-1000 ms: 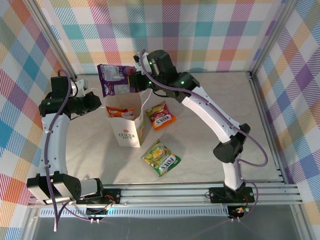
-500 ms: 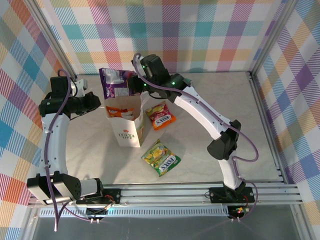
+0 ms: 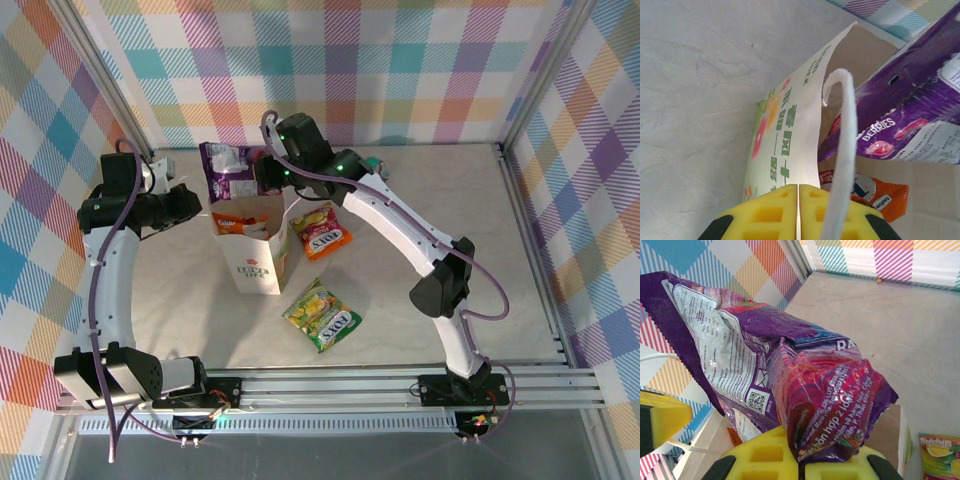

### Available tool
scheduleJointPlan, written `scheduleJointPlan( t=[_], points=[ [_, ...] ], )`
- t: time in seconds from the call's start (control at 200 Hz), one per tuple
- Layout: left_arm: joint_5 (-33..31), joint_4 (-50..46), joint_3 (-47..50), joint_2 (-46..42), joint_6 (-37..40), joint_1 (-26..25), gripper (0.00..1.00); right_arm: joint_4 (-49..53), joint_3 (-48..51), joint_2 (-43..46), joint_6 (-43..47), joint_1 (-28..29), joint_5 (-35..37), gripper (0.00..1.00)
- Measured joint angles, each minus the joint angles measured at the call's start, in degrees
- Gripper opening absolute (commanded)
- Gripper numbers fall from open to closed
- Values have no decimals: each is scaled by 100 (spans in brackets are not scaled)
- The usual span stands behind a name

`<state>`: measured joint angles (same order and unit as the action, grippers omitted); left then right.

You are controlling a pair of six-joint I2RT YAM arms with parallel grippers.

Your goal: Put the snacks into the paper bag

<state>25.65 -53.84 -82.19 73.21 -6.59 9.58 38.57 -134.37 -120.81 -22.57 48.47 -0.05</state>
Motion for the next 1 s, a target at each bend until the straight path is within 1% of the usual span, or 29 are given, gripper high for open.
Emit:
scheduleJointPlan(
  t=[0.215,0.33,0.385,0.465,0.5,1.0],
  points=[
    [-2,-2,0,0,0,0,10,129,-2,-57,-44,0,2,11],
    [-4,-2,0,0,0,0,10,201,-2,-57,-63,0,4,23],
    [-2,-2,0,0,0,0,10,225,-4,-57,-76,0,15,32],
    [-2,-2,0,0,0,0,10,247,-22,-57,-61,0,48,41],
    [-2,-2,0,0,0,0,10,264,-28,-57,-50,0,57,44],
    [2,-2,0,11,0,0,10,553,-39,81,52,0,157,45]
  ],
)
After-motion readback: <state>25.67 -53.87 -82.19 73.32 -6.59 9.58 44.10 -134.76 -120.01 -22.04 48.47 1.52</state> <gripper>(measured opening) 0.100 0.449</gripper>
